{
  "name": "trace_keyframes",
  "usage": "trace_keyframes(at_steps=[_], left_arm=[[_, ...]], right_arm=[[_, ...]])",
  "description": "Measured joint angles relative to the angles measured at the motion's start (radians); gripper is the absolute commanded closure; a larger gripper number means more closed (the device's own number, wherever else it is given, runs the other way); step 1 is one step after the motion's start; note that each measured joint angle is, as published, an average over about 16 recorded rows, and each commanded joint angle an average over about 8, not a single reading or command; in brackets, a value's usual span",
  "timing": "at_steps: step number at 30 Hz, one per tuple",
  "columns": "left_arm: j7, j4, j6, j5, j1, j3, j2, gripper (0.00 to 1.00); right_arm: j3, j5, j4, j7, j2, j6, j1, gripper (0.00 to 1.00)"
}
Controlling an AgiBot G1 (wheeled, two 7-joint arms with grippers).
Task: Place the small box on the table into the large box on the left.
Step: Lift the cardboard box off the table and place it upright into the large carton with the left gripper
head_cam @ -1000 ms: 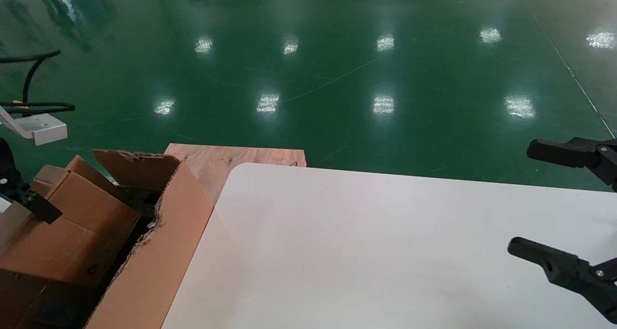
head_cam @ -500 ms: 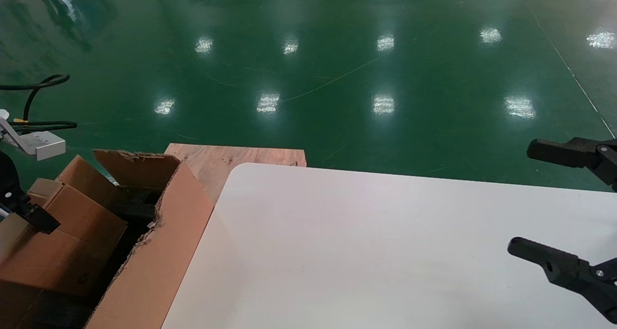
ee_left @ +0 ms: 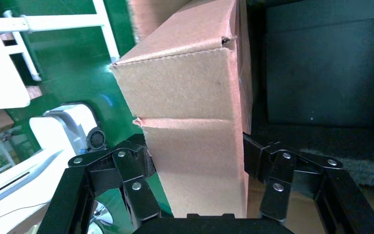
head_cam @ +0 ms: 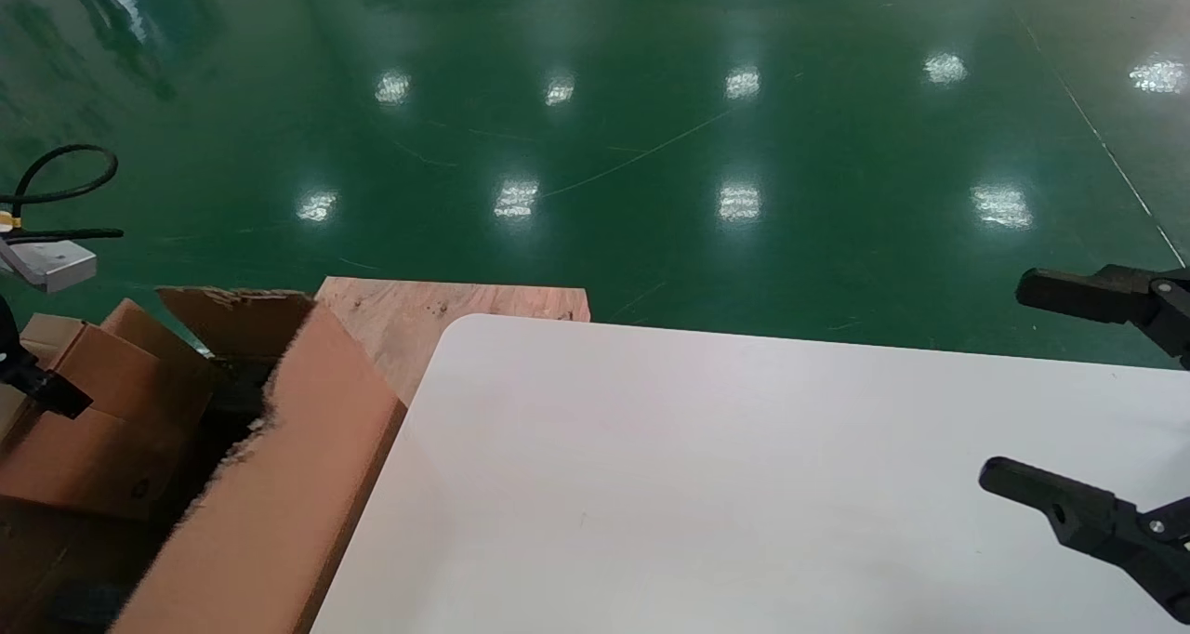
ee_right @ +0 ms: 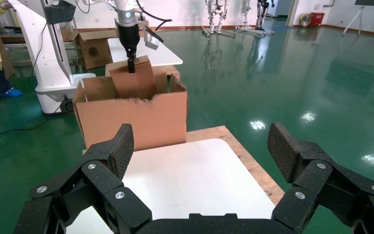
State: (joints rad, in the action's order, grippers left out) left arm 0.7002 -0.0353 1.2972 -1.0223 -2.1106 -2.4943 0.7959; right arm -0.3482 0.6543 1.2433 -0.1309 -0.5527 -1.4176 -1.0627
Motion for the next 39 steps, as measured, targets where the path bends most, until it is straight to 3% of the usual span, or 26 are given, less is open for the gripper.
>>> trace_keyframes(at_steps=[23, 39], left_arm=[[0.017, 0.017, 0.095, 0.011, 0.030, 0.006, -0.013, 1.00], [0.060, 0.036, 0.082, 0.003, 0.069, 0.000, -0.030, 1.00]], right_arm=[[0.000, 0.000, 0.000, 0.000, 0.000, 0.000, 0.000, 0.00], [0.000, 0.000, 0.000, 0.000, 0.000, 0.000, 0.000, 0.00]])
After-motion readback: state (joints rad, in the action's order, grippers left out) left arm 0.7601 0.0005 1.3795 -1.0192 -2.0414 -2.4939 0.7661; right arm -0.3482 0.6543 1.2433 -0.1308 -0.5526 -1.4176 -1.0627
